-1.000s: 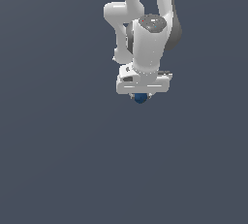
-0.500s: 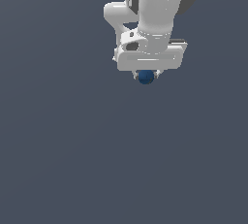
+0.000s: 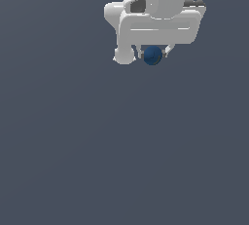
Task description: Pick up the object and move it to a goal position.
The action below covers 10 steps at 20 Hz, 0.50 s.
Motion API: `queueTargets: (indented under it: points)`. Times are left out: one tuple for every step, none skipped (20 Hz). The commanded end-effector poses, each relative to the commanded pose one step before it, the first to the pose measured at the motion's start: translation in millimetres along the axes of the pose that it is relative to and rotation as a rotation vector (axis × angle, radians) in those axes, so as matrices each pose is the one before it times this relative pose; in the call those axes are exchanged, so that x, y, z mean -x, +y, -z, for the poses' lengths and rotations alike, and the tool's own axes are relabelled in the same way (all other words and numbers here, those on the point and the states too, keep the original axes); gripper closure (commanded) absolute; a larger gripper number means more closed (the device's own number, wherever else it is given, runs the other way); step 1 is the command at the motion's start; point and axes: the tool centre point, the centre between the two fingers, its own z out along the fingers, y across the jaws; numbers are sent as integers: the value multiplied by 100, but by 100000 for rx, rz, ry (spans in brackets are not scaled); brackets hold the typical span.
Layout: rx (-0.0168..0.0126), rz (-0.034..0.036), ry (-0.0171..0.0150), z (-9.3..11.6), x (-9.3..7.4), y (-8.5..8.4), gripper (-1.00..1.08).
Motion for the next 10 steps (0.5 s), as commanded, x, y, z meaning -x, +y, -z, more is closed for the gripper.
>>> queueTargets:
  points:
    - [9, -8, -64, 1394, -64, -100, 108]
    - [0, 0, 0, 413, -34, -32, 108]
    - [0, 0, 0, 360, -33, -28, 108]
    - [0, 0, 0, 307, -30, -24, 108]
    - [0, 0, 0, 255, -26, -21, 108]
    - [0, 0, 0, 206, -22, -17, 108]
    - [0, 0, 0, 158, -18, -13, 108]
    - [0, 0, 0, 112, -13, -9, 108]
    - [0, 0, 0, 67, -8, -5, 108]
    - [0, 0, 0, 22, -3, -2, 108]
